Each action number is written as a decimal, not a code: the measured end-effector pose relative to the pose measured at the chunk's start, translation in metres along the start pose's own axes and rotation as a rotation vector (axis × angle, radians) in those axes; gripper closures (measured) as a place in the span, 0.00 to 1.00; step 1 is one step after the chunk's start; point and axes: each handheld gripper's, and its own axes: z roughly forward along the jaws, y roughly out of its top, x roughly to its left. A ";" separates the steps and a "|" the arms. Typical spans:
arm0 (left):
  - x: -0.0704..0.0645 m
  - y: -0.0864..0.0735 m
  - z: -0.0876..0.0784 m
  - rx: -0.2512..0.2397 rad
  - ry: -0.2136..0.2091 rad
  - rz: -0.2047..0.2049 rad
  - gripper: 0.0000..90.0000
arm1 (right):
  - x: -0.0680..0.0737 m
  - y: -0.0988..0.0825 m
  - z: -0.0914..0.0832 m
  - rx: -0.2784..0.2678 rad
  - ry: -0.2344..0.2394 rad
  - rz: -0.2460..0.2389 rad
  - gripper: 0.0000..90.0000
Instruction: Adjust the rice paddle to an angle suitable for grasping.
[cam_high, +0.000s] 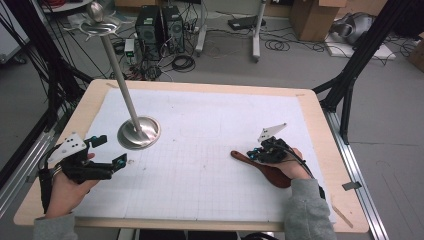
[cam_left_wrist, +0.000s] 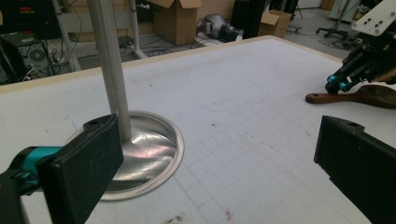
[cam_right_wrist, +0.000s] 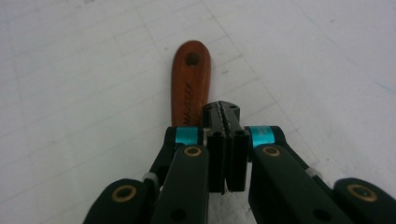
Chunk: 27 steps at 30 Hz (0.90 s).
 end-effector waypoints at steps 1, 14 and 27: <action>0.000 0.000 0.000 0.000 -0.001 -0.008 0.02 | 0.001 0.000 -0.001 -0.005 0.000 -0.007 0.95; 0.001 0.003 -0.004 -0.024 -0.002 -0.009 0.02 | 0.011 0.008 -0.022 -0.045 -0.071 -0.015 0.51; 0.001 0.002 -0.004 -0.018 0.000 -0.014 0.02 | 0.020 0.013 -0.027 -0.015 -0.048 -0.051 0.14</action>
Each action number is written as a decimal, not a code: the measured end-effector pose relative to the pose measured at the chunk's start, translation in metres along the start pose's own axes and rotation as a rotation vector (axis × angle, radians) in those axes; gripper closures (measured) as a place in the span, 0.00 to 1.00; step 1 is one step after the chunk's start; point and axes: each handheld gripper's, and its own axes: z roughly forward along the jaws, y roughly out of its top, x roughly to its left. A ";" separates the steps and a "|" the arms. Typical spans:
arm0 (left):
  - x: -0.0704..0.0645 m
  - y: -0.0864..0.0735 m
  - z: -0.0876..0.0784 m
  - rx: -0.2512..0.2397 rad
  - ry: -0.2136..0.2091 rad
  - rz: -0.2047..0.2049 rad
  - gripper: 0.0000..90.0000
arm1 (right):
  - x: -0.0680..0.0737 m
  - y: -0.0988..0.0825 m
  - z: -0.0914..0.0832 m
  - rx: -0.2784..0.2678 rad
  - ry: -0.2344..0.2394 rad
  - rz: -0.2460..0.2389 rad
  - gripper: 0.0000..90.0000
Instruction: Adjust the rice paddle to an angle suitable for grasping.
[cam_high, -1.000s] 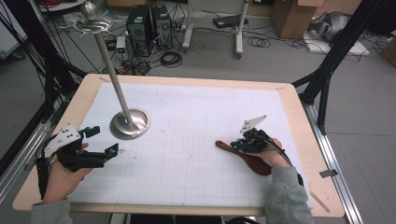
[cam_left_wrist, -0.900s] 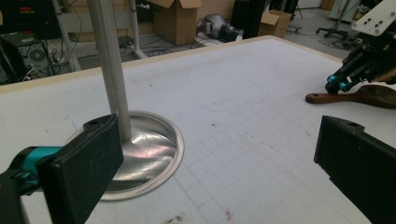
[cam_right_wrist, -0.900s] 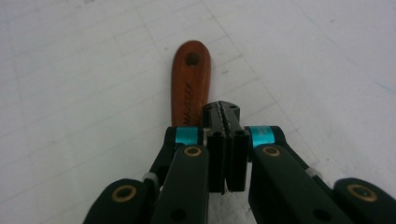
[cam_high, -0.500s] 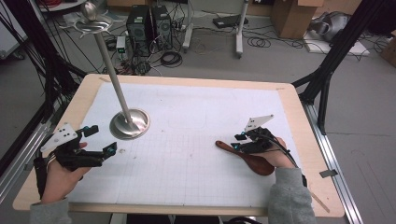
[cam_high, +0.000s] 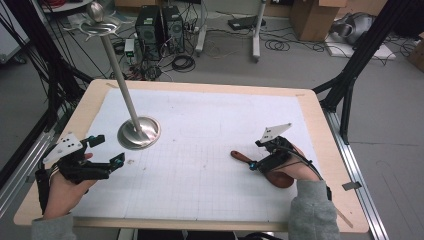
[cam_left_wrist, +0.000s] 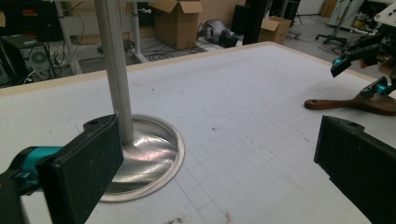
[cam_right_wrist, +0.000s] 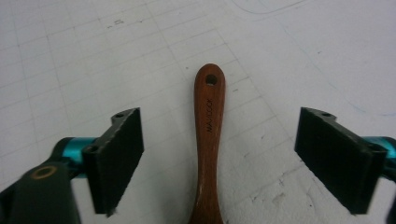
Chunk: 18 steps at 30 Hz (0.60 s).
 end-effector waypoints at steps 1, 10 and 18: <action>0.001 0.000 0.000 0.000 0.001 -0.001 0.02 | -0.001 -0.001 -0.002 -0.002 -0.010 0.007 0.10; 0.001 -0.002 0.001 0.008 0.006 -0.005 0.02 | -0.003 -0.003 -0.002 0.004 -0.010 0.002 0.10; 0.002 -0.004 -0.007 0.015 0.018 -0.003 0.02 | -0.004 -0.001 0.005 0.024 0.057 -0.007 0.11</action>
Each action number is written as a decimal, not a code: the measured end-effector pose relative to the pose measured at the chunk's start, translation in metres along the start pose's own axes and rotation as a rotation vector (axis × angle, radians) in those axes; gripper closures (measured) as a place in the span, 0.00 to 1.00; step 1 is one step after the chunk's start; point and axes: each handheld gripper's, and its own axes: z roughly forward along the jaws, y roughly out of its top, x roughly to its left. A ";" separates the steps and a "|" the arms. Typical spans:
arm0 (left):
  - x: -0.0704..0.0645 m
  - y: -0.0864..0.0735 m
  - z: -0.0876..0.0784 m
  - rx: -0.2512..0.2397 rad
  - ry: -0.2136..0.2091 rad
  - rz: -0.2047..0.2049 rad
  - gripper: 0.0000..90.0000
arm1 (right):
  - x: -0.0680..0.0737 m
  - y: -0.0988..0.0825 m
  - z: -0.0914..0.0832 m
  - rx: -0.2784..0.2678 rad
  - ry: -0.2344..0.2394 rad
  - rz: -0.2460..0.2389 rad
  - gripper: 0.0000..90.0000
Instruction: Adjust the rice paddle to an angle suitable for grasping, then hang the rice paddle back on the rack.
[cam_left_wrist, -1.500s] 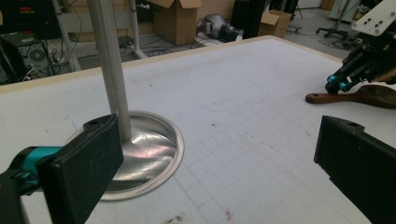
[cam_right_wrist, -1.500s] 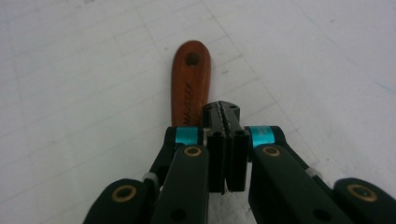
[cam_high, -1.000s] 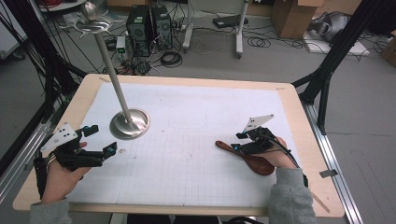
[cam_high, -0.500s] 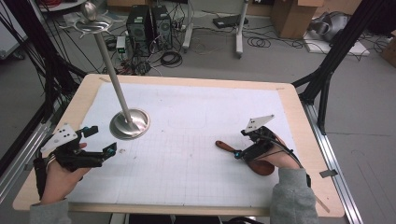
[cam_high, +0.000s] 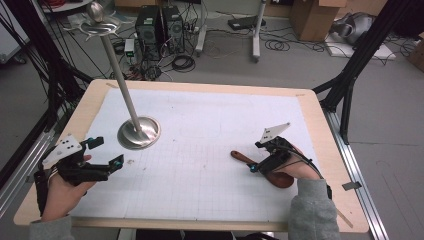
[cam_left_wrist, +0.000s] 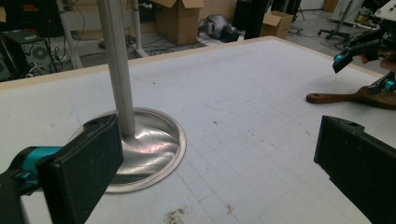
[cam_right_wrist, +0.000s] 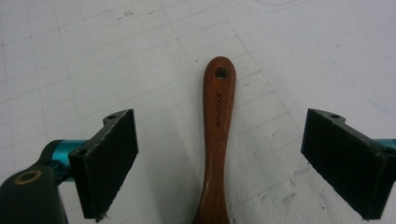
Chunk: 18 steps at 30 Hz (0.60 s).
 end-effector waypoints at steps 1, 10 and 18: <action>0.001 -0.001 -0.004 -0.004 0.005 -0.008 0.02 | 0.000 0.002 0.003 0.012 0.001 -0.005 0.11; -0.001 -0.003 -0.010 0.005 0.019 -0.003 0.02 | 0.001 0.010 0.007 0.060 -0.020 -0.021 0.13; 0.000 -0.003 -0.013 0.000 0.023 -0.003 0.02 | 0.001 0.014 0.011 0.126 -0.029 -0.028 0.16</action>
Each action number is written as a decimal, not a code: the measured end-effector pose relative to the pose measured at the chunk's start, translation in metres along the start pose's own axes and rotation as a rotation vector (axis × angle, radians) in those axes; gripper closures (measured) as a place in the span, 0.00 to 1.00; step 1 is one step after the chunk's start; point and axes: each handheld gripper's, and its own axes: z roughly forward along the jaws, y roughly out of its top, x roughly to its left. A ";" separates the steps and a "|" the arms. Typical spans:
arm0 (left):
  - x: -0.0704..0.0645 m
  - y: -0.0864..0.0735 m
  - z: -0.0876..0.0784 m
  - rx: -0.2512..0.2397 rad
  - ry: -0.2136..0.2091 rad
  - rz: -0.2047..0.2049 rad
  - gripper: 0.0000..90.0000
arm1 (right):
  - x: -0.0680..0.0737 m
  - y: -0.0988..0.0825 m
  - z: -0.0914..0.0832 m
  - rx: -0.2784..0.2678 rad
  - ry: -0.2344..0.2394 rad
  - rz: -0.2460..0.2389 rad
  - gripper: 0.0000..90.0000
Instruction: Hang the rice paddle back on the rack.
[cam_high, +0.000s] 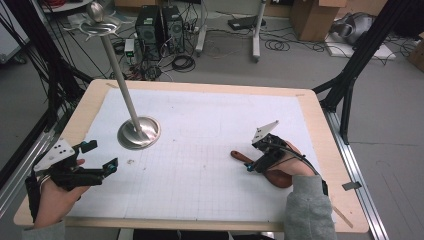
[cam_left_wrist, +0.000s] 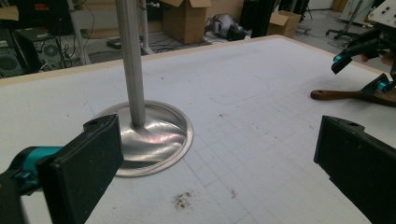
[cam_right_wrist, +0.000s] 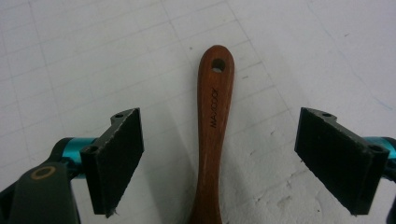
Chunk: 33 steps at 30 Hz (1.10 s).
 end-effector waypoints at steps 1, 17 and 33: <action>0.001 0.000 0.000 0.003 -0.001 0.003 0.02 | -0.001 -0.001 0.001 0.017 -0.008 0.007 0.17; -0.002 0.000 0.002 0.005 -0.028 -0.010 0.02 | -0.002 -0.002 0.004 0.072 0.021 0.012 0.30; -0.002 -0.003 0.004 0.038 -0.009 0.016 0.02 | 0.000 -0.006 0.007 0.161 0.028 0.012 0.48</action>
